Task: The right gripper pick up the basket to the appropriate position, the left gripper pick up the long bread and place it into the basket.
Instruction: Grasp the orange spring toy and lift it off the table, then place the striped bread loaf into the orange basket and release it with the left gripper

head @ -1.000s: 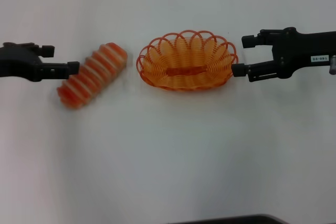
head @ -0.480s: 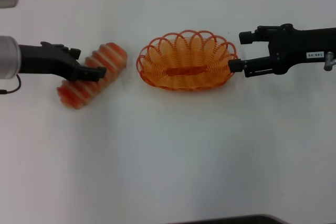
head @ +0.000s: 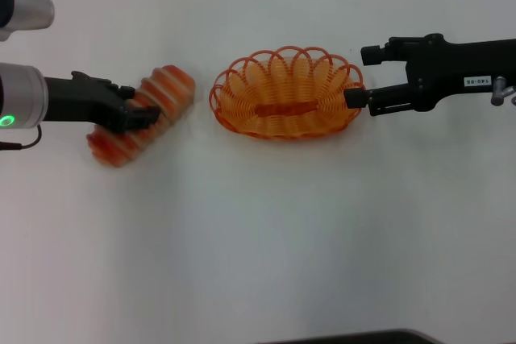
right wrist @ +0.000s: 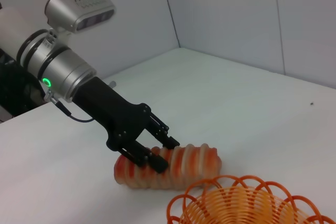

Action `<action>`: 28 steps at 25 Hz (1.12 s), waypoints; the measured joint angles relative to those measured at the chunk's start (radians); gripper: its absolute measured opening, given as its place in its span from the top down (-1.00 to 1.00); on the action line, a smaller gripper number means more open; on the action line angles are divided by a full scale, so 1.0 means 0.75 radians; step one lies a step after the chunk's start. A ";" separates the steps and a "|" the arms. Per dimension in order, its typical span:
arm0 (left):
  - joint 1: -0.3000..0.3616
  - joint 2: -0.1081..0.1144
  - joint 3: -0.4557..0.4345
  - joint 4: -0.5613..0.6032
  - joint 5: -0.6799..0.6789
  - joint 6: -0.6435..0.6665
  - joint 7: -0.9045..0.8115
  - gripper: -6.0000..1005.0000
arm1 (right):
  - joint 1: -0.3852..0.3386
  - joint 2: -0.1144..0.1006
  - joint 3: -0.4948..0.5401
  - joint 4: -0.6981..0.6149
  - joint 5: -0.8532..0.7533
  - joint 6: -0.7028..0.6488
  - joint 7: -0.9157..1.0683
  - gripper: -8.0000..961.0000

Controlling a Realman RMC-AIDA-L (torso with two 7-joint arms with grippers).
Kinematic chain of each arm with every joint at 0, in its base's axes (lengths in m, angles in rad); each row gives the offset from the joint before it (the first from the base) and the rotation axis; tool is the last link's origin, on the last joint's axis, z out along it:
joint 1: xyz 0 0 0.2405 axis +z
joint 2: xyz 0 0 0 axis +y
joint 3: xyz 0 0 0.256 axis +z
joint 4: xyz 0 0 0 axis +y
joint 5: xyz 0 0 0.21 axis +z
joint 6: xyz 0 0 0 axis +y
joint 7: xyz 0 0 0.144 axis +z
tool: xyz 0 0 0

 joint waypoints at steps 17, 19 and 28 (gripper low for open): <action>-0.013 0.009 -0.074 0.187 -0.075 0.147 0.018 0.23 | -0.008 -0.032 0.043 -0.001 -0.001 -0.023 0.031 -0.91; -0.055 0.011 -0.078 0.212 -0.080 0.187 0.032 0.29 | -0.015 -0.042 0.056 -0.001 -0.001 -0.041 0.037 -0.91; -0.430 0.002 0.027 -0.076 -0.071 0.195 0.062 0.42 | -0.019 -0.038 0.070 0.000 -0.006 -0.055 0.035 -0.91</action>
